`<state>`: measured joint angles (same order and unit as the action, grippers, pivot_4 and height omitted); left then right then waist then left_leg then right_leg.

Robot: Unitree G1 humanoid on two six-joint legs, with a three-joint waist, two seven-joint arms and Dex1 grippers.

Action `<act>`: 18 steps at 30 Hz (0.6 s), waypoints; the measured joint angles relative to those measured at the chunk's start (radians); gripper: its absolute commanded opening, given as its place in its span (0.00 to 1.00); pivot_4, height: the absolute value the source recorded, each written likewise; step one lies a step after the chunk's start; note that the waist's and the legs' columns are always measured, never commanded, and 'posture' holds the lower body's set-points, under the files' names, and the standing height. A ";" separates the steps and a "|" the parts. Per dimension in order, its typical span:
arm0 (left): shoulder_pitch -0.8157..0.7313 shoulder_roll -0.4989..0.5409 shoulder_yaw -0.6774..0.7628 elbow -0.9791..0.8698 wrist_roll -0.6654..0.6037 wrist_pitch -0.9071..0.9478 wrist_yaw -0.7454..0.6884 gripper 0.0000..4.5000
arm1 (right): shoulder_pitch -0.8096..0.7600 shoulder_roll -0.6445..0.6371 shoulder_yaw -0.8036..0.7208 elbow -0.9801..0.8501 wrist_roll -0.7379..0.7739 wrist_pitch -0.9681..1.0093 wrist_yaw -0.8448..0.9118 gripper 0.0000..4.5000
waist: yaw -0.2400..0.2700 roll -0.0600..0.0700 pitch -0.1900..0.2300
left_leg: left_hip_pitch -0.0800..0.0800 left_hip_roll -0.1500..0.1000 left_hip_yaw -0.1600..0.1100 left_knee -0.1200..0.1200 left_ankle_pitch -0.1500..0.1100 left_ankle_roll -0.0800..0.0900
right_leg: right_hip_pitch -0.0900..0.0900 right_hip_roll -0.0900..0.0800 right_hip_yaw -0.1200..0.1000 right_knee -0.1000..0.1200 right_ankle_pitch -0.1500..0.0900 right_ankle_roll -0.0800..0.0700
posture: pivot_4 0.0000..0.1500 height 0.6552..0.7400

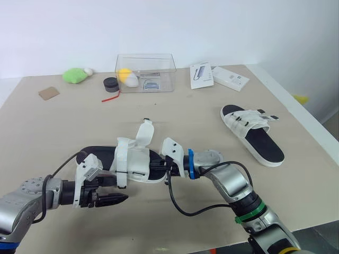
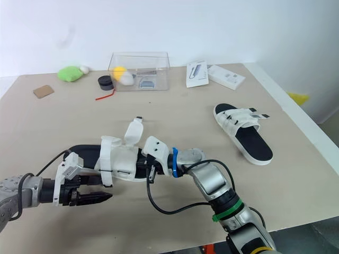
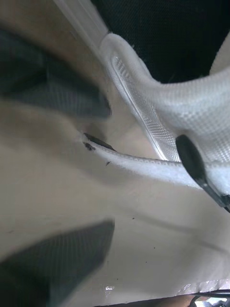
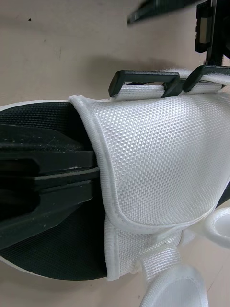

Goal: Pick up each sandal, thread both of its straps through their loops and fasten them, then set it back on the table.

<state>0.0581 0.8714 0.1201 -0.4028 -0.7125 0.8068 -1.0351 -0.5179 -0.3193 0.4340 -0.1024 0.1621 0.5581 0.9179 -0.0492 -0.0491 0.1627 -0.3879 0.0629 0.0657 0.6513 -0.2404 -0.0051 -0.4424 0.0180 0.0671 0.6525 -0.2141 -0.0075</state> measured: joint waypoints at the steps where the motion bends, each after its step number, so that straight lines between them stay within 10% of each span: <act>1: 0.000 0.000 0.000 0.000 -0.008 0.002 0.001 0.30 | 0.000 0.000 0.000 0.000 0.000 0.000 0.000 0.00 | 0.000 0.000 0.000 | 0.000 0.000 0.000 0.000 0.000 0.000 | 0.000 0.000 0.000 0.000 0.000 0.000 | 1.00 1.00; 4: 0.003 -0.005 0.001 -0.001 -0.017 0.006 0.003 0.01 | 0.000 0.000 0.000 0.000 0.000 0.000 0.000 0.00 | 0.000 0.000 0.000 | 0.000 0.000 0.000 0.000 0.000 0.000 | 0.000 0.000 0.000 0.000 0.000 0.000 | 1.00 1.00; 18: 0.197 0.115 0.001 -0.092 -0.009 -0.040 -0.095 0.01 | -0.003 0.000 0.002 0.002 0.000 -0.001 0.000 0.00 | -0.001 0.001 0.000 | 0.000 0.001 0.000 0.000 0.000 0.000 | 0.000 0.000 0.000 0.000 -0.001 -0.001 | 1.00 1.00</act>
<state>0.2553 0.9863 0.1215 -0.4952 -0.7210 0.7666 -1.1300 -0.5214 -0.3191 0.4361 -0.1005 0.1621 0.5570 0.9182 -0.0501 -0.0485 0.1631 -0.3874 0.0635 0.0654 0.6510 -0.2405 -0.0052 -0.4429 0.0178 0.0669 0.6524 -0.2146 -0.0082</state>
